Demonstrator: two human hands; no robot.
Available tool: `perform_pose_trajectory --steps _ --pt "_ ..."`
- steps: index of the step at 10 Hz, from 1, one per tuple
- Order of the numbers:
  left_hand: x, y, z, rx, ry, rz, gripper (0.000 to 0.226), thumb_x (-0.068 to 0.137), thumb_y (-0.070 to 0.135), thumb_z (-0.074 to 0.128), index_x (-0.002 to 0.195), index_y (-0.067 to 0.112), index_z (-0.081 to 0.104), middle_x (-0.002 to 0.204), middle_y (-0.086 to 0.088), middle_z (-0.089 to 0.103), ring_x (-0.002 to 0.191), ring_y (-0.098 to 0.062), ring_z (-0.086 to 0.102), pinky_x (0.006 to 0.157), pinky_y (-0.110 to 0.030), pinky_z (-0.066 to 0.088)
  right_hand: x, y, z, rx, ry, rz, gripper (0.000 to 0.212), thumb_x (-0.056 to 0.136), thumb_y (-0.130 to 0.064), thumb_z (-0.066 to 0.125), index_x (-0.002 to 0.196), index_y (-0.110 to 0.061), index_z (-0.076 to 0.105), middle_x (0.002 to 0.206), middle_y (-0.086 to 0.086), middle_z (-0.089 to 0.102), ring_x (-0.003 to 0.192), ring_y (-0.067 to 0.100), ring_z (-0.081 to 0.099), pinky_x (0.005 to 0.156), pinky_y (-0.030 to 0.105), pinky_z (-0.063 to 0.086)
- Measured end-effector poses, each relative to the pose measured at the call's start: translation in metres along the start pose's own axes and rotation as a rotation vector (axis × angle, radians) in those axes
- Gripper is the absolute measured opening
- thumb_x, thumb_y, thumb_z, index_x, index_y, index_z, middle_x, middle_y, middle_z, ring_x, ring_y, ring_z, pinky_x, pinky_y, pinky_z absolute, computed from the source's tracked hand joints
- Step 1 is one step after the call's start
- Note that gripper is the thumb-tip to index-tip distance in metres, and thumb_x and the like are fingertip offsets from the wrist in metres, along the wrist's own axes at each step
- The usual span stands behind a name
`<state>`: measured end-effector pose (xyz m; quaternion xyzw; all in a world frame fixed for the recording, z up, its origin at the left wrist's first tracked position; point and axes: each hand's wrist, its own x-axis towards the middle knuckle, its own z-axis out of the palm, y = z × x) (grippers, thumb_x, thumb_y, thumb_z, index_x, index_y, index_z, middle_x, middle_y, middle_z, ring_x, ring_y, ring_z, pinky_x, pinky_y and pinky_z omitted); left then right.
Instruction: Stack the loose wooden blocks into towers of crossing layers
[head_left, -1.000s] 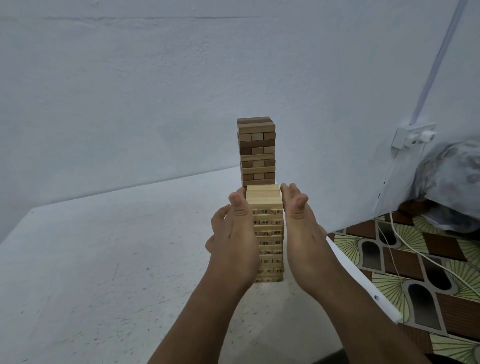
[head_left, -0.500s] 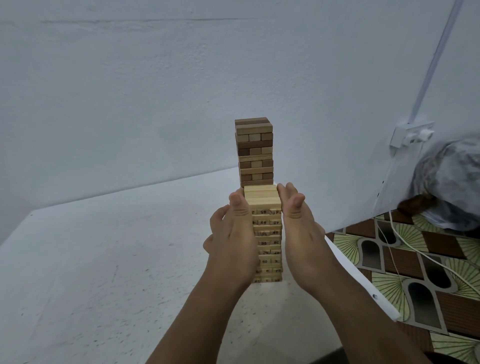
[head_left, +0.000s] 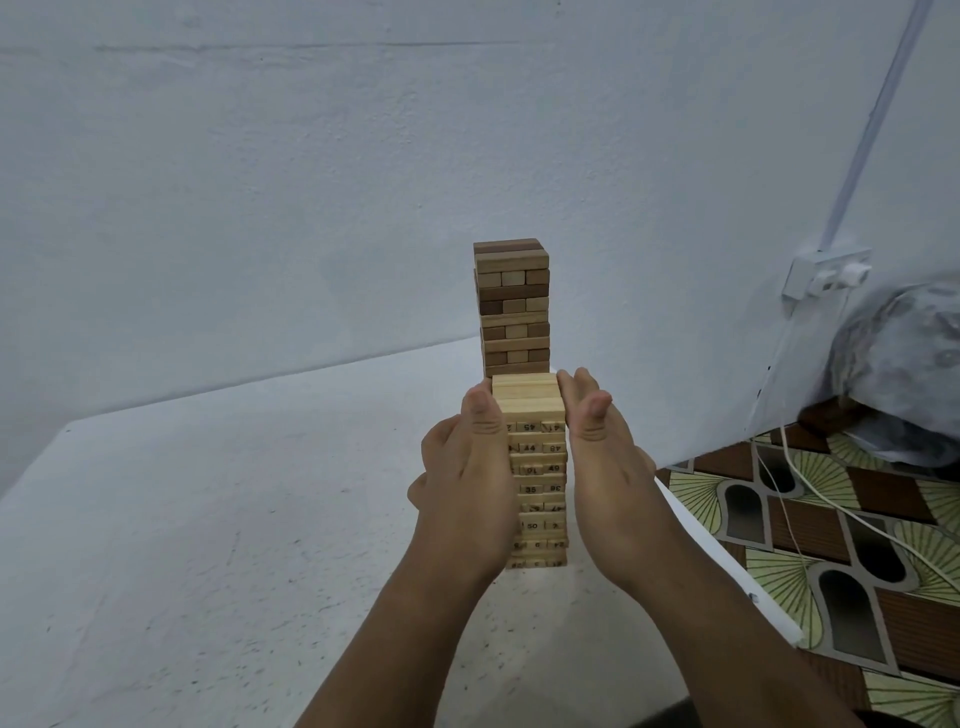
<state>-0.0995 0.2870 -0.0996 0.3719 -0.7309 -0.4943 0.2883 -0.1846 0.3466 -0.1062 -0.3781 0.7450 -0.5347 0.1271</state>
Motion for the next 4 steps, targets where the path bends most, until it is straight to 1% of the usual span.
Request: perform_pose_trajectory --steps 1,2,3,4 --pt "-0.002 0.000 -0.001 -0.012 -0.003 0.021 0.058 0.074 0.085 -0.005 0.105 0.071 0.043 0.144 0.014 0.042 0.139 -0.019 0.033 0.117 -0.058 0.022 -0.001 -0.001 -0.001 0.015 -0.005 0.008 0.101 0.031 -0.104 -0.014 0.120 -0.066 0.016 0.162 -0.015 0.007 0.150 0.009 0.002 0.120 0.055 -0.004" --pt "-0.005 0.006 -0.002 0.012 -0.006 -0.007 0.057 0.074 0.085 -0.005 0.103 0.072 0.042 0.148 0.013 0.039 0.141 -0.020 0.031 0.118 -0.057 0.020 0.002 -0.003 -0.003 0.087 -0.041 0.017 0.103 0.020 -0.108 -0.003 0.105 -0.057 0.022 0.163 -0.005 0.006 0.151 0.015 0.003 0.120 0.053 -0.001" --pt "-0.009 0.011 -0.006 0.031 0.012 -0.047 0.050 0.081 0.080 -0.004 0.100 0.070 0.041 0.155 0.012 0.029 0.147 -0.023 0.023 0.119 -0.055 0.015 -0.003 -0.002 -0.006 -0.016 0.004 -0.018 0.092 0.037 -0.104 -0.012 0.117 -0.068 0.018 0.161 -0.019 0.005 0.149 0.007 0.000 0.121 0.051 -0.004" --pt "-0.016 0.010 -0.018 0.020 0.049 -0.084 0.053 0.081 0.073 0.004 0.123 0.062 0.035 0.157 0.016 0.025 0.143 -0.012 0.024 0.119 -0.051 0.015 -0.015 0.001 -0.015 0.072 0.006 -0.012 0.093 0.063 -0.096 -0.005 0.144 -0.058 0.018 0.156 -0.028 0.017 0.146 -0.003 0.012 0.122 0.049 0.007"
